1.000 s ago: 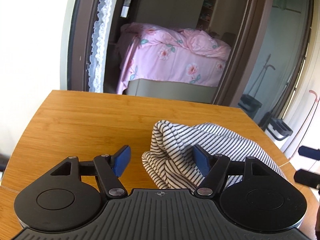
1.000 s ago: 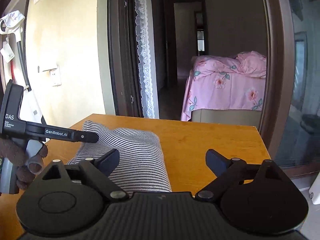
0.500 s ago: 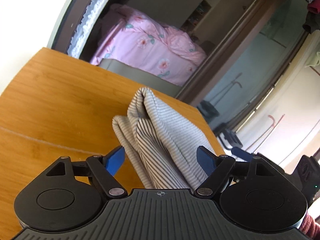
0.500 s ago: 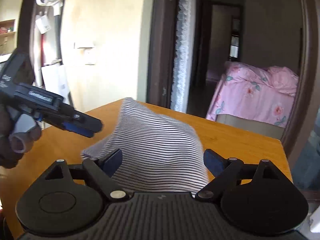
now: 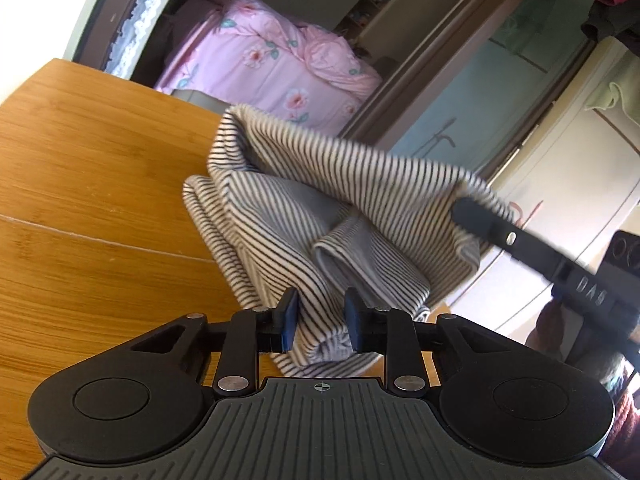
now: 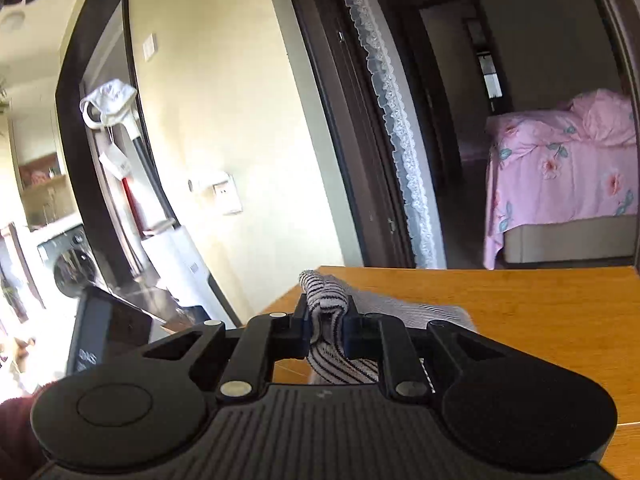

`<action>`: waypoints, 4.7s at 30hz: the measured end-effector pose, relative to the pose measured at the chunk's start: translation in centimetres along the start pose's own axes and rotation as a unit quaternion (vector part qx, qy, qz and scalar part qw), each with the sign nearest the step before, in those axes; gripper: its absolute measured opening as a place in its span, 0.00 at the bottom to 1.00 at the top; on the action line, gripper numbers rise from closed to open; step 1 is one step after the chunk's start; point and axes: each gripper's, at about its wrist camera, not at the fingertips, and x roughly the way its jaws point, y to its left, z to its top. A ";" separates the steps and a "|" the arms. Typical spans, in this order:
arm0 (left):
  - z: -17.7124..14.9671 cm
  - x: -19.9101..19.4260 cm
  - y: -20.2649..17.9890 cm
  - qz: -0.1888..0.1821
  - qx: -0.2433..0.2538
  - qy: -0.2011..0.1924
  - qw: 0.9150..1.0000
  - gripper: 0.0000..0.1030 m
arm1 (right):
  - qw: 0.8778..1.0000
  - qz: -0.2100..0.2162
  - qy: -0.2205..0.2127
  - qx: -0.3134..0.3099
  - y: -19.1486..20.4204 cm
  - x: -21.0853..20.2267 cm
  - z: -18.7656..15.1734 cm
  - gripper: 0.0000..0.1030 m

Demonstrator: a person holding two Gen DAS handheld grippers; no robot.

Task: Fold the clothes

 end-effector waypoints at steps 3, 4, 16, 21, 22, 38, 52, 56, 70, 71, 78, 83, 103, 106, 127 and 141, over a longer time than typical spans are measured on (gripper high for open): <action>-0.4 1.0 -0.4 -0.006 0.005 0.010 1.000 0.29 | 0.998 0.024 0.047 0.020 -0.4 2.2 -1.0 0.14; -0.6 1.1 -0.3 -0.004 0.005 0.014 1.000 0.31 | 0.997 0.023 0.067 0.019 -0.6 3.1 -1.7 0.14; 3.4 -4.7 0.8 0.033 0.002 -0.072 0.997 0.49 | 0.952 -0.068 0.102 -0.281 7.2 4.5 -10.0 0.22; 7.5 -0.2 0.0 0.054 0.013 -0.080 0.995 0.50 | 0.934 -0.098 0.078 -0.335 9.1 4.8 -11.2 0.44; 8.1 1.1 0.4 0.071 0.012 -0.072 0.995 0.48 | 0.926 -0.111 0.071 -0.353 9.4 4.9 -11.5 0.49; 8.5 2.9 2.2 0.059 -0.015 -0.048 0.997 0.51 | 0.845 -0.125 0.113 -0.507 9.1 3.9 -10.3 0.30; 8.3 -1.5 -2.7 0.025 0.019 -0.087 0.996 0.54 | 0.847 -0.102 0.138 -0.504 9.9 6.4 -13.5 0.35; 6.6 3.0 -0.9 0.030 -0.004 -0.027 0.999 0.52 | 0.883 -0.086 0.130 -0.443 9.4 5.1 -11.7 0.46; 5.3 4.2 1.6 0.029 -0.004 -0.027 0.999 0.44 | 0.976 -0.124 0.120 -0.135 -1.8 4.2 -6.3 0.86; 5.4 4.0 1.7 0.027 -0.005 -0.028 0.999 0.44 | 0.976 -0.130 0.104 -0.140 -1.8 3.6 -7.1 0.89; 6.4 3.0 1.4 0.083 0.022 -0.055 0.995 0.43 | 0.980 -0.139 0.073 -0.122 -1.6 2.8 -8.3 0.89; 6.3 3.2 0.7 0.110 0.051 -0.054 0.991 0.43 | 0.981 -0.140 0.069 -0.115 -1.1 1.9 -8.7 0.89; 0.7 2.8 -5.0 0.143 0.105 0.020 0.984 0.78 | 0.990 -0.113 0.076 -0.025 -3.7 -0.9 -6.4 0.94; 0.5 2.9 -5.3 0.145 0.119 0.020 0.982 0.78 | 0.991 -0.123 0.052 0.000 -5.4 -1.9 -4.4 0.81; 3.4 -0.9 -6.8 0.118 0.129 -0.090 0.980 0.65 | 0.977 -0.157 0.124 -0.075 -7.1 7.2 -3.2 0.65; 6.3 6.2 -1.7 0.165 0.100 -0.033 0.981 0.51 | 0.985 -0.128 0.117 -0.023 -7.3 2.7 -3.2 0.87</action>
